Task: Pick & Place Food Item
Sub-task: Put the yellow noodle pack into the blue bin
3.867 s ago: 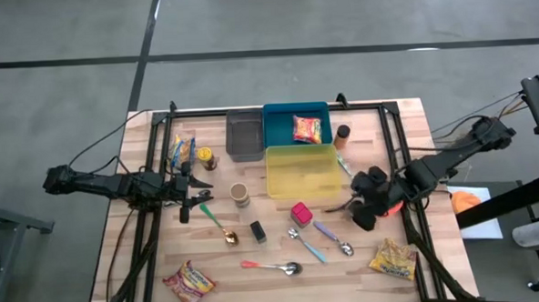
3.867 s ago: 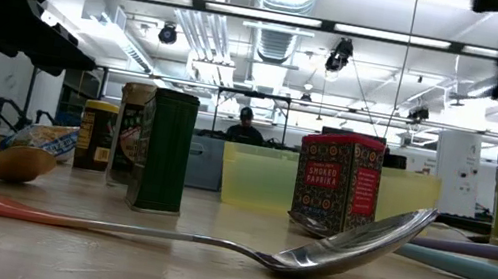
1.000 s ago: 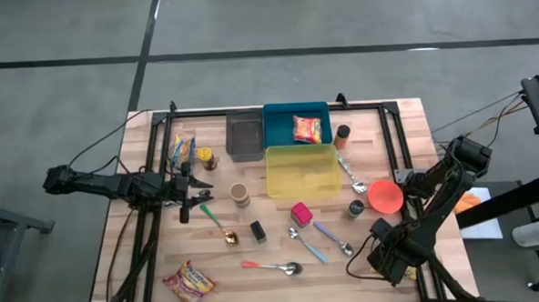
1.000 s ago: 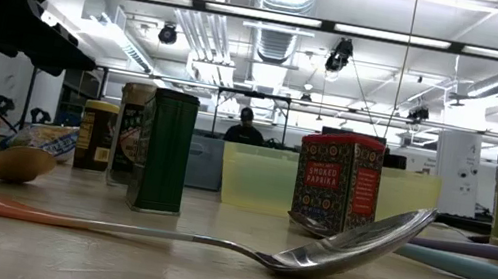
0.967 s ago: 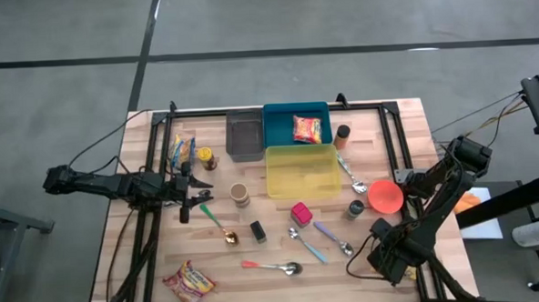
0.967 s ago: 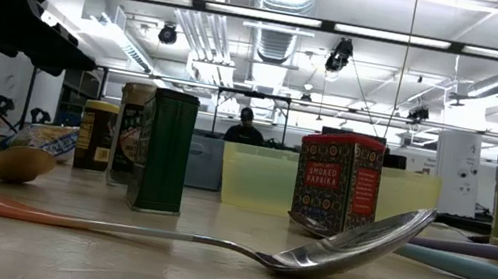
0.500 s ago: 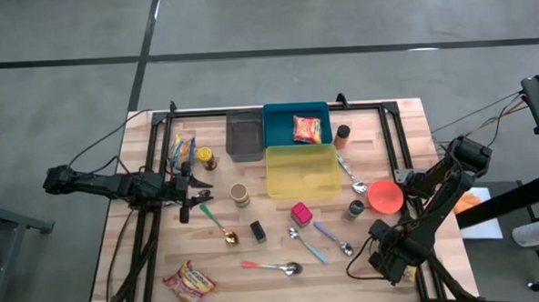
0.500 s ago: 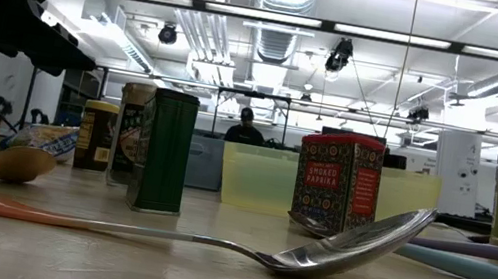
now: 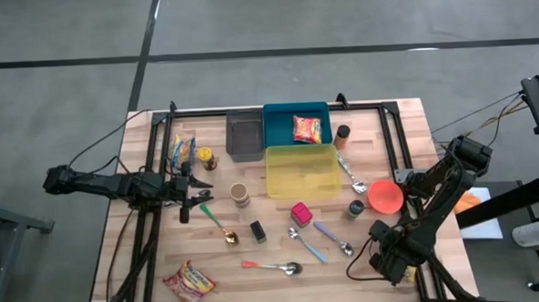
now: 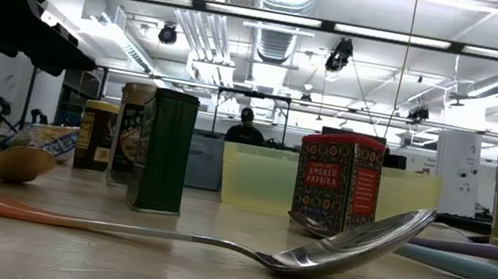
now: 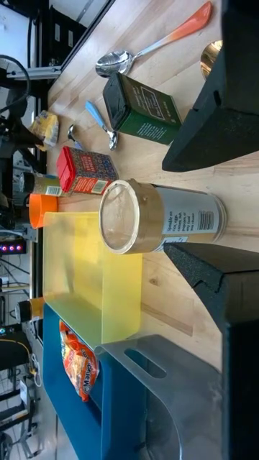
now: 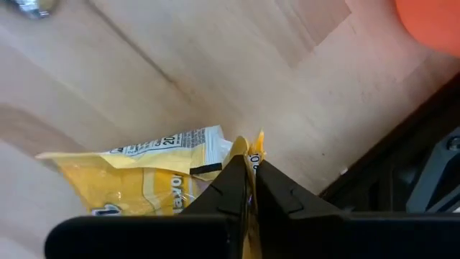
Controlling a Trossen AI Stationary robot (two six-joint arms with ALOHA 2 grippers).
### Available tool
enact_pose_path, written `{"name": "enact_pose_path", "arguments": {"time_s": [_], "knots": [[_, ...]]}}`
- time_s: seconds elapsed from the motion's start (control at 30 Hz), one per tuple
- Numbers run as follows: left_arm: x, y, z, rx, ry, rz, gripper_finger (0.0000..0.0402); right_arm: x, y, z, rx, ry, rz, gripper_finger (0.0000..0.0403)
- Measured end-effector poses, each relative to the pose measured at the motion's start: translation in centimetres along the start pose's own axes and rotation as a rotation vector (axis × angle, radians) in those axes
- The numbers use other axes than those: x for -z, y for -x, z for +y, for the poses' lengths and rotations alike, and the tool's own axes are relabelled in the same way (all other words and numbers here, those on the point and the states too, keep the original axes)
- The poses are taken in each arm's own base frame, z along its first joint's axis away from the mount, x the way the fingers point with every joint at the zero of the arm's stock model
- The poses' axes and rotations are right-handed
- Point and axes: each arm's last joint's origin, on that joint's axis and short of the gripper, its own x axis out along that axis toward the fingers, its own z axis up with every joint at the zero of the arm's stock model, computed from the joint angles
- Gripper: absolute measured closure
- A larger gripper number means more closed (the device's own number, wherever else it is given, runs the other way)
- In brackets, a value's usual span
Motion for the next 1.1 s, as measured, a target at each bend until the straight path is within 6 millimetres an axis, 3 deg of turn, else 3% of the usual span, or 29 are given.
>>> {"name": "enact_pose_path", "arguments": {"time_s": [0.27, 0.77, 1.1], "knots": [[0.0, 0.0, 0.0, 0.000, 0.000, 0.000, 0.0229, 0.2, 1.6, 0.7, -0.040, 0.055, -0.007, 0.0390], [0.0, 0.0, 0.0, 0.000, 0.000, 0.000, 0.0229, -0.2, 4.7, 0.9, -0.029, 0.133, -0.231, 0.0390], [0.0, 0.0, 0.0, 0.000, 0.000, 0.000, 0.0228, -0.1, 8.5, 2.5, -0.175, 0.284, -0.478, 0.0390]]}}
